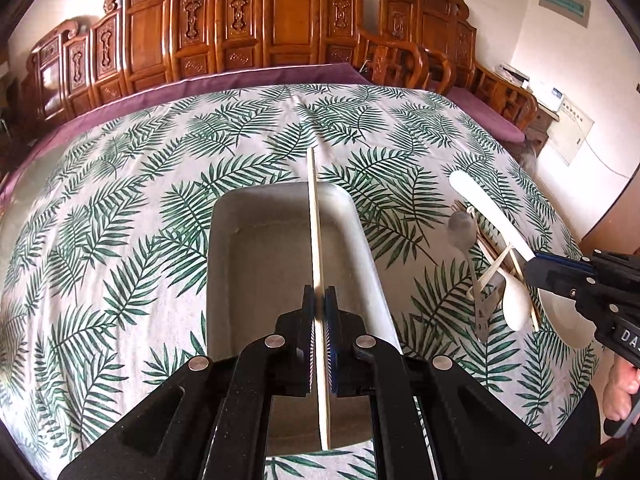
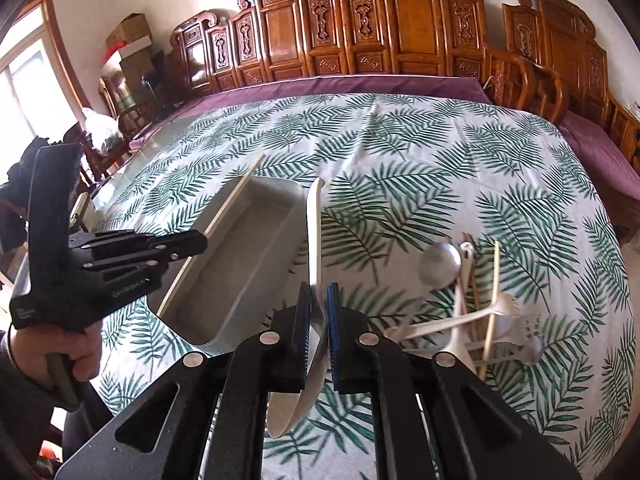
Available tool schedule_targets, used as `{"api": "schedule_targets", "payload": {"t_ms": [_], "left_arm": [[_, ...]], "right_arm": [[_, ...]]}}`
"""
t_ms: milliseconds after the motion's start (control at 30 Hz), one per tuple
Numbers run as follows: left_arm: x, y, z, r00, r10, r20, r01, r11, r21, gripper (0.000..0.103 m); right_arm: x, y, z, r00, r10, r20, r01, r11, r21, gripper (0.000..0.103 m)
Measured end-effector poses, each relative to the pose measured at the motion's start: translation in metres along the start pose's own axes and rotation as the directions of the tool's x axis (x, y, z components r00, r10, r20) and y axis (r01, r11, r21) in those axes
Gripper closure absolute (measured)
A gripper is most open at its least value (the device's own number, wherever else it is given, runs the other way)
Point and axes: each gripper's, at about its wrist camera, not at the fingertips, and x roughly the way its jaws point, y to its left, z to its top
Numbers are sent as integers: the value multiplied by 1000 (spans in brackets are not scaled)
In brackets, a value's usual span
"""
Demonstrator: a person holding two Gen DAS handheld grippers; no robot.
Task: Organize utensils
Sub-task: 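Lift the chopstick with the left tool over the grey tray while the right tool lifts the spoon, then release the chopstick into the tray with the left tool while the right tool lowers the spoon in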
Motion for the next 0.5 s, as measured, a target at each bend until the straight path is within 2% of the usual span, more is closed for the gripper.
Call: {"api": "schedule_targets", "payload": {"t_ms": [200, 267, 400, 500], "left_arm": [[0, 7, -2, 1000, -20, -2, 20, 1000, -3, 96], [-4, 11, -3, 1000, -15, 7, 15, 1000, -4, 84], [-21, 20, -8, 999, -12, 41, 12, 1000, -9, 79], [-37, 28, -13, 998, 3, 64, -2, 1000, -12, 69]], "right_arm": [[11, 16, 10, 1000, -10, -12, 10, 1000, -9, 93], [16, 20, 13, 1000, -11, -17, 10, 1000, -11, 93], [28, 33, 19, 1000, 1, -21, -2, 1000, -10, 93], [39, 43, 23, 999, 14, -28, -14, 1000, -12, 93]]}}
